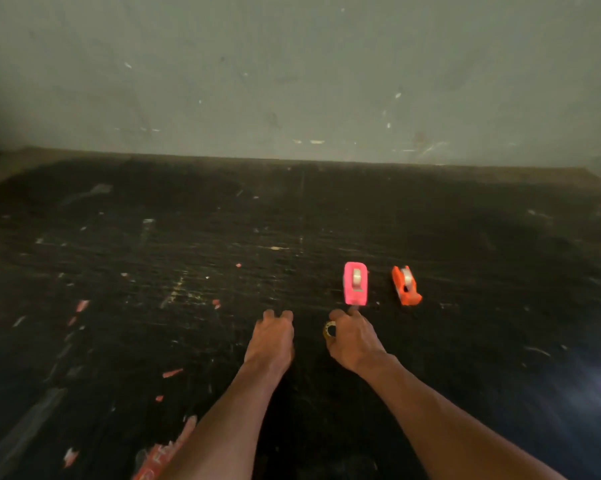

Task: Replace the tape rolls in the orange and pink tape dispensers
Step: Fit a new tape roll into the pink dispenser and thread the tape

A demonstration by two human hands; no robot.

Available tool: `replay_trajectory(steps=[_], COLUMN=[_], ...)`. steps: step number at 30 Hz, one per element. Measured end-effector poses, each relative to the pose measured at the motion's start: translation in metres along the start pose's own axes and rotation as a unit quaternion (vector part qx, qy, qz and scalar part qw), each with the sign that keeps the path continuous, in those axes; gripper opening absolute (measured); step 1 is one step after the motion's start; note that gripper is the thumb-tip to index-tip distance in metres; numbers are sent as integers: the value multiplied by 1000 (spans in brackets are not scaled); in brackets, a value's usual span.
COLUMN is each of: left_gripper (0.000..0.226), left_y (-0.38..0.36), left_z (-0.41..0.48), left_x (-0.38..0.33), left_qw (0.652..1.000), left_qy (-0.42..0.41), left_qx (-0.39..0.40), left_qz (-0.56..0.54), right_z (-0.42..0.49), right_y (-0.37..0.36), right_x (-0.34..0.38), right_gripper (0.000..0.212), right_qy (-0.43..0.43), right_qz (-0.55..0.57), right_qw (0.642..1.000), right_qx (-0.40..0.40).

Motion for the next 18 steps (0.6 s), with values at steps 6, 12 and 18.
replay_trajectory(steps=[6, 12, 18], left_gripper=[50, 52, 59], left_y=[27, 10, -15], left_z=[97, 166, 189], left_x=[2, -18, -25], left_qw=[1000, 998, 998], left_qy=[-19, -41, -25], left_qx=[8, 28, 61], left_qz=[-21, -32, 1], right_z=[97, 161, 174], right_y=[6, -1, -16], right_x=[9, -10, -20], right_gripper=[50, 49, 55], right_qy=[-30, -68, -77], right_qz=[18, 6, -37], right_qw=[999, 997, 996], right_qx=[-29, -30, 2])
Point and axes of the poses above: each hand's wrist, its own z-axis towards the middle knuckle, its own y-axis out of the back of the hand, x = y × z, the point moved 7 cm from there along z, towards the middle knuckle, and after that the axes turned 10 degrees about y, right-handed, at the moved point
